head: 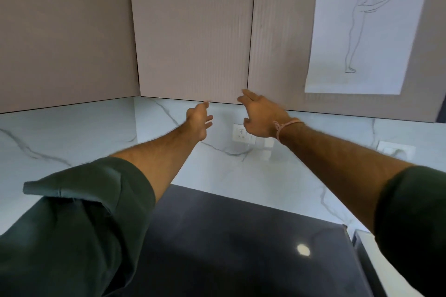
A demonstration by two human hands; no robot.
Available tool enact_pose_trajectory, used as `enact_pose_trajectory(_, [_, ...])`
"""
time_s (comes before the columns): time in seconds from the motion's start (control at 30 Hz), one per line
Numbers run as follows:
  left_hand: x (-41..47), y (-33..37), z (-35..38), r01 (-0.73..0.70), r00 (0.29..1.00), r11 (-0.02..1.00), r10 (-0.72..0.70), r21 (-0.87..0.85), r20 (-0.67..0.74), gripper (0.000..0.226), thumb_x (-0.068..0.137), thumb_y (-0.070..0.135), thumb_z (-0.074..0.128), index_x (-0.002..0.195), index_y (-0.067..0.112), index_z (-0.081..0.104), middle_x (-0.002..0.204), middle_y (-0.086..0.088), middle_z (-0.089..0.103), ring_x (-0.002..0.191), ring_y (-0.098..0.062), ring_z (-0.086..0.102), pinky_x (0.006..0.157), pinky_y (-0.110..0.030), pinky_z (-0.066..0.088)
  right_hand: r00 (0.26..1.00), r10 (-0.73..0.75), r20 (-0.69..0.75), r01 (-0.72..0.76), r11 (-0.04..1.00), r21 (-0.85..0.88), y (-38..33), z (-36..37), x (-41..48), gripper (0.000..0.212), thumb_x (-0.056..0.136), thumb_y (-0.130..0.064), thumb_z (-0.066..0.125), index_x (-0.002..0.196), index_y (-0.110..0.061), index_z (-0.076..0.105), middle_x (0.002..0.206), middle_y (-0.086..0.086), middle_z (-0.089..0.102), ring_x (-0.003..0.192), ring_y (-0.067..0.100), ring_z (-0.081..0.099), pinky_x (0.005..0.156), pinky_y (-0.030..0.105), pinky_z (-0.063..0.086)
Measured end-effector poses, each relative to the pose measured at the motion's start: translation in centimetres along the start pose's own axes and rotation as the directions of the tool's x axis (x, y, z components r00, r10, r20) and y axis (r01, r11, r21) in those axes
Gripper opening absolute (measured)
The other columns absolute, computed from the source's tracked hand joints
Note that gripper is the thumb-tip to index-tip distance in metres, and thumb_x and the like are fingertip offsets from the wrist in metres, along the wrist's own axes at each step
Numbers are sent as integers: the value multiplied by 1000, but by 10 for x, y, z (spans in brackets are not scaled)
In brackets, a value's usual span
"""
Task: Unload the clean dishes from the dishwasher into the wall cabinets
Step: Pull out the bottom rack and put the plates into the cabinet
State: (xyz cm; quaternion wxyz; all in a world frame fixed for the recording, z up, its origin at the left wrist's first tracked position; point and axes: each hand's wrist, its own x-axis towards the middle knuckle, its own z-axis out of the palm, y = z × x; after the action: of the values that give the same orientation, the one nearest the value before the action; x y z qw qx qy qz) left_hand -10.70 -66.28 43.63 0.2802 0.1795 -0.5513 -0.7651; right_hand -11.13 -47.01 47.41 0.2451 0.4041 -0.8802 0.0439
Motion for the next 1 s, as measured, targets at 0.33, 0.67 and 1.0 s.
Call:
enact_pose_trajectory(0.33, [57,17,-3,70,995,932,-40,-355,90,15,102,12,46,101,6,59,123,-16,60,114,-31,59,108,-47,43,1000,-14,-8,14,999,-51,-19,21,47,69,87,-18,59,149,-11,30,162,10,15,138,34,36,107,40,38])
enact_pose_trajectory(0.67, [24,16,-22,66,995,897,-28,-438,93,23,99,13,58,118,2,59,122,-11,63,108,-28,63,101,-45,51,999,33,-21,-33,999,-6,-12,-3,30,69,88,-17,61,149,-9,29,163,11,10,142,35,28,113,41,32])
enact_pose_trajectory(1.0, [-83,3,-20,-177,975,932,210,-315,74,28,99,11,56,127,10,58,122,-11,66,110,-27,64,103,-43,49,989,-70,-129,99,967,234,-50,-55,0,71,92,-26,59,152,-11,26,163,11,13,146,31,24,116,37,26])
